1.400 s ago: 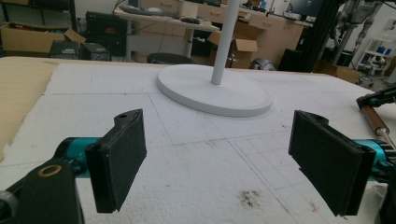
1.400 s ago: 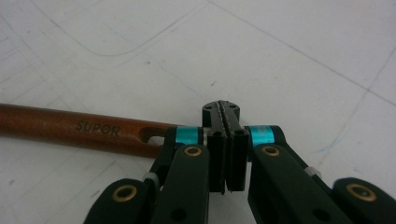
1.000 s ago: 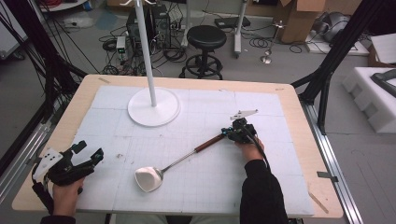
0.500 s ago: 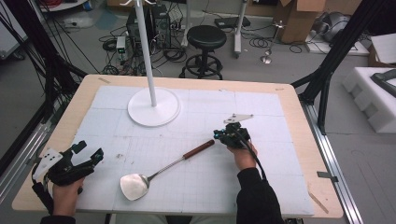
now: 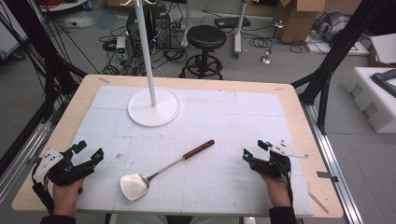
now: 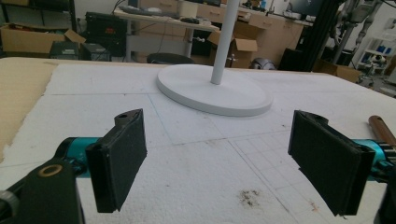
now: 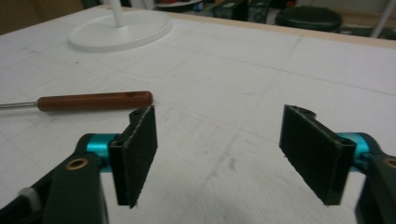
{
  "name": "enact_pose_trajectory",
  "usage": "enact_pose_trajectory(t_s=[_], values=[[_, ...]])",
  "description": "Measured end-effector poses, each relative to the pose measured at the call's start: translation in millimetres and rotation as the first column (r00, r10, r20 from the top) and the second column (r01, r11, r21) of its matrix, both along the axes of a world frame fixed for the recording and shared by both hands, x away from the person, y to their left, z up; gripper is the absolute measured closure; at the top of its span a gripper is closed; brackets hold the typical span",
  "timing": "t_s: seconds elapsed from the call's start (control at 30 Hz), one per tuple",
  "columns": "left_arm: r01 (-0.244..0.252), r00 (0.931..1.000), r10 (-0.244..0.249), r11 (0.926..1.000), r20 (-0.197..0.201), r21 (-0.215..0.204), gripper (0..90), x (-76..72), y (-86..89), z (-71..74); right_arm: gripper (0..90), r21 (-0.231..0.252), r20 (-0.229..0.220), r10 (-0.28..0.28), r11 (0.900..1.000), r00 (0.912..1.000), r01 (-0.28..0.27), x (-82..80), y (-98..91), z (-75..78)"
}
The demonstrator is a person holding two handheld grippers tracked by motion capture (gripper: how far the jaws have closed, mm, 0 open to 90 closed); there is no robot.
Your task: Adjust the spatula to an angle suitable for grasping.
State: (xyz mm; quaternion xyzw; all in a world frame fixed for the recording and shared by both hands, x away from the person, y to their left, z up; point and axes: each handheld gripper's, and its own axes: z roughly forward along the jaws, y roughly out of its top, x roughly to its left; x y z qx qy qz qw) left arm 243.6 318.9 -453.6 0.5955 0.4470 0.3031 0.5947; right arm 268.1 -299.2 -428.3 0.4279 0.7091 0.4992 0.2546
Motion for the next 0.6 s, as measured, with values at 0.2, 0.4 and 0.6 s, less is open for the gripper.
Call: enact_pose_trajectory(t_s=[0.2, 0.4, 0.6], values=[[-0.005, 1.0, 0.005, 1.0, -0.002, 0.006, 19.9, 0.4, -0.6, 0.1, 21.4, -0.021, 0.042, -0.067, 0.9974, 0.9968, 0.068, -29.2, -13.8, -0.8], [-0.025, 0.9989, 0.024, 0.9989, -0.04, -0.04, 19.3, 2.1, 6.0, 1.6, 21.4, -0.044, 0.042, -0.07, 0.9964, 0.9967, 0.072, -42.7, -16.9, -0.9], [0.043, 0.9984, -0.045, 0.9985, -0.036, -0.034, 19.2, -3.0, 1.8, 18.9, 17.0, -0.027, 0.052, -0.064, 0.9975, 0.9966, 0.066, -47.3, -18.8, 1.1]])
